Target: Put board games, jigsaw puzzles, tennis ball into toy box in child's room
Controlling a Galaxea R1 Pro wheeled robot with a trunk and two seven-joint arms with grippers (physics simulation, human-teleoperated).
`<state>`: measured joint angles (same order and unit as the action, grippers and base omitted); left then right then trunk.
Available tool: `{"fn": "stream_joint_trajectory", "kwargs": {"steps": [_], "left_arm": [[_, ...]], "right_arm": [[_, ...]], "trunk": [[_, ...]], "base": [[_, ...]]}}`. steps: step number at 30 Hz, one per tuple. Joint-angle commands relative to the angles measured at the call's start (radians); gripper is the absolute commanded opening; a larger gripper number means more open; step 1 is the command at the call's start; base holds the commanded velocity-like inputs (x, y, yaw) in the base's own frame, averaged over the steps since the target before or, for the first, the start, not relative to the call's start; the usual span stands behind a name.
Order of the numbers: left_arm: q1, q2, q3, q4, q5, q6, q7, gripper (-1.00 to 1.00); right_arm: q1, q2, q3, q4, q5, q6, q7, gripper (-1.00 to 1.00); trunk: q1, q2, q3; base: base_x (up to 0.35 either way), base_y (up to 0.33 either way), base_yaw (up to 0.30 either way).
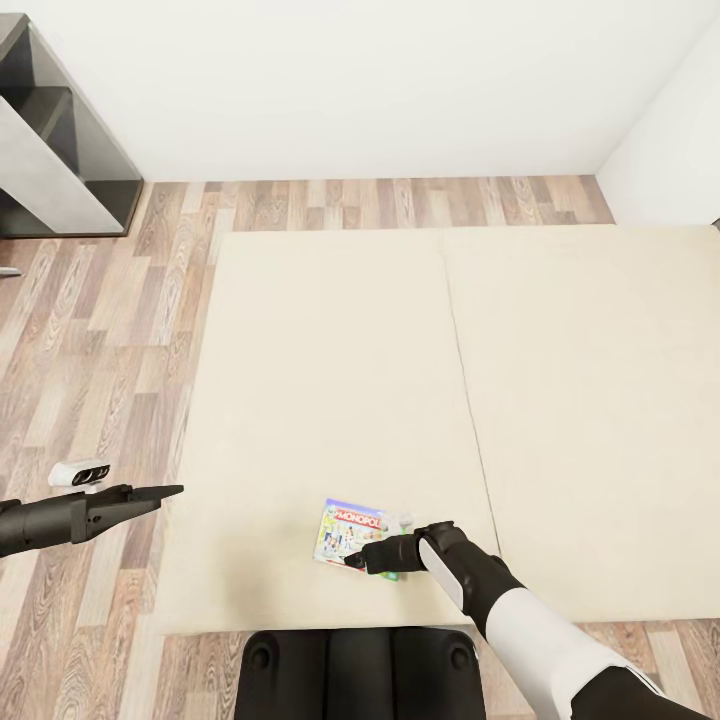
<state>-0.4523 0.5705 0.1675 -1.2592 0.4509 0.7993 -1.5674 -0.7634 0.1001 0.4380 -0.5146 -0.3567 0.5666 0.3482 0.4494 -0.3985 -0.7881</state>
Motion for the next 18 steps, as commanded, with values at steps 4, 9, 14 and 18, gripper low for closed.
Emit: {"fn": "stream_joint_trajectory", "kwargs": {"steps": [4, 9, 14, 18], "left_arm": [[0.000, 0.001, 0.000, 0.000, 0.000, 0.011, -0.003, 1.00], [0.000, 0.002, 0.000, 0.000, 0.000, 0.011, -0.003, 1.00], [0.000, 0.003, 0.000, 0.000, 0.000, 0.011, -0.003, 1.00], [0.000, 0.003, 0.000, 0.000, 0.000, 0.011, -0.003, 1.00]], "right_arm": [[0.001, 0.000, 0.002, -0.002, 0.000, 0.002, -0.004, 1.00], [0.011, -0.001, 0.001, -0.008, 0.001, 0.001, -0.009, 1.00], [0.017, -0.003, -0.003, -0.012, 0.001, -0.001, -0.011, 1.00], [0.019, -0.006, -0.004, -0.014, 0.001, -0.007, -0.012, 1.00]], "trunk": [[0.001, -0.002, -0.001], [0.001, -0.002, -0.001], [0.001, -0.002, -0.001], [0.001, -0.002, -0.001]], "base": [[0.000, 0.000, 0.000], [0.000, 0.000, 0.000], [0.000, 0.000, 0.000], [0.000, 0.000, 0.000]]}}
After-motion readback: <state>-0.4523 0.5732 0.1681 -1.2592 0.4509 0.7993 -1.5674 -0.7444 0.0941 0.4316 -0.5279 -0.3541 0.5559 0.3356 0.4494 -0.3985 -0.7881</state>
